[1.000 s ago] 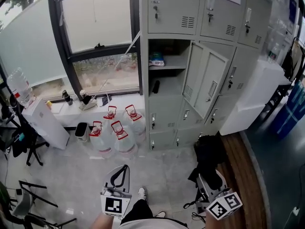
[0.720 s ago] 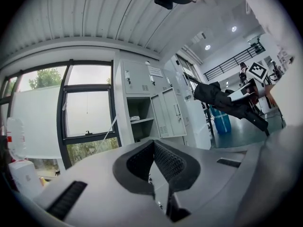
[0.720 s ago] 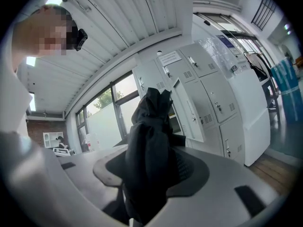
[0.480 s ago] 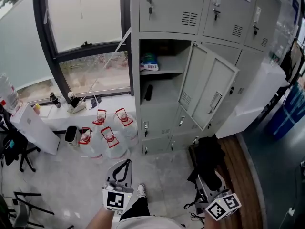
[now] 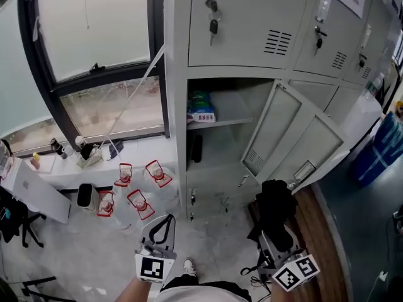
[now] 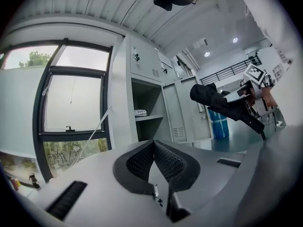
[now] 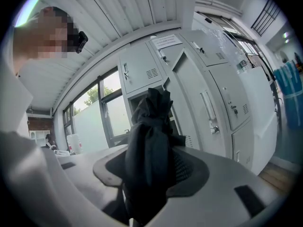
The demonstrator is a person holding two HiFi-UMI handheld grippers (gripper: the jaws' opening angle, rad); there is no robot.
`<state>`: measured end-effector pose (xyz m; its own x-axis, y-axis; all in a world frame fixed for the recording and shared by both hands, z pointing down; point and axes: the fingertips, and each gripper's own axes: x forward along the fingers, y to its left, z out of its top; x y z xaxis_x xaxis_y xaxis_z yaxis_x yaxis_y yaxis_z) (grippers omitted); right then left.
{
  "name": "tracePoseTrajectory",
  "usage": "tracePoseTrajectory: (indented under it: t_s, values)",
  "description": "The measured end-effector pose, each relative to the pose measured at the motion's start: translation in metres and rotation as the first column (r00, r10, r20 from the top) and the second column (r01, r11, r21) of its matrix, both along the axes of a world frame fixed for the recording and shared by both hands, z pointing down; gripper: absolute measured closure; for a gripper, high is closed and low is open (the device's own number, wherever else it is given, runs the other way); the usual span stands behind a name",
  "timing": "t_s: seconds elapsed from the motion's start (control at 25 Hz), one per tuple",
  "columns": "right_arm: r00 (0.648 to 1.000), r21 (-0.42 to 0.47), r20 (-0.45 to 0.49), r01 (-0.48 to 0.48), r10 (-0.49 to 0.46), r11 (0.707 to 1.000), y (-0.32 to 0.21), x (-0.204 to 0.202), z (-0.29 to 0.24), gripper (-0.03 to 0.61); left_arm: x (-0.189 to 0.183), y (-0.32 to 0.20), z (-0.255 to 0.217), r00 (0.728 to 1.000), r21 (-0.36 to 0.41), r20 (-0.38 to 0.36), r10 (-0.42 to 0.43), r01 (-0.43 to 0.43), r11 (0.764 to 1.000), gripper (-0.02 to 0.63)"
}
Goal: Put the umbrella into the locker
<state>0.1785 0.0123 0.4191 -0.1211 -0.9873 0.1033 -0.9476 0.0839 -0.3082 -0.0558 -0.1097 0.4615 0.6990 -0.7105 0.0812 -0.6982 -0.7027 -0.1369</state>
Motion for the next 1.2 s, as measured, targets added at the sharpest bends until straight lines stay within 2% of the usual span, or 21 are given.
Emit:
tracePoseTrajectory:
  t_s: [0.36,0.76,1.0,1.2]
  values:
    - [0.999,-0.041,-0.031,0.017,-0.018,0.999,-0.06,0.004,0.007,0.359,0.029,-0.055,0.011,0.999,-0.034,-0.023,0.022,-0.022,0.999,0.592]
    - [0.992,0.0,-0.029,0.123,-0.123,0.992,-0.11,0.026,0.005,0.359,0.048,-0.075,-0.012,0.998,0.023,-0.001,-0.059,0.059,0.998,0.592]
    - [0.986,-0.022,-0.032,0.163,-0.164,0.986,-0.125,0.029,0.014,0.359,0.054,-0.074,-0.008,0.996,0.016,0.005,-0.088,0.088,0.996,0.592]
    - [0.984,-0.036,-0.035,0.175,-0.176,0.984,-0.135,0.027,0.02,0.359,0.037,-0.076,0.0,0.991,-0.006,0.013,-0.132,0.132,0.991,0.592]
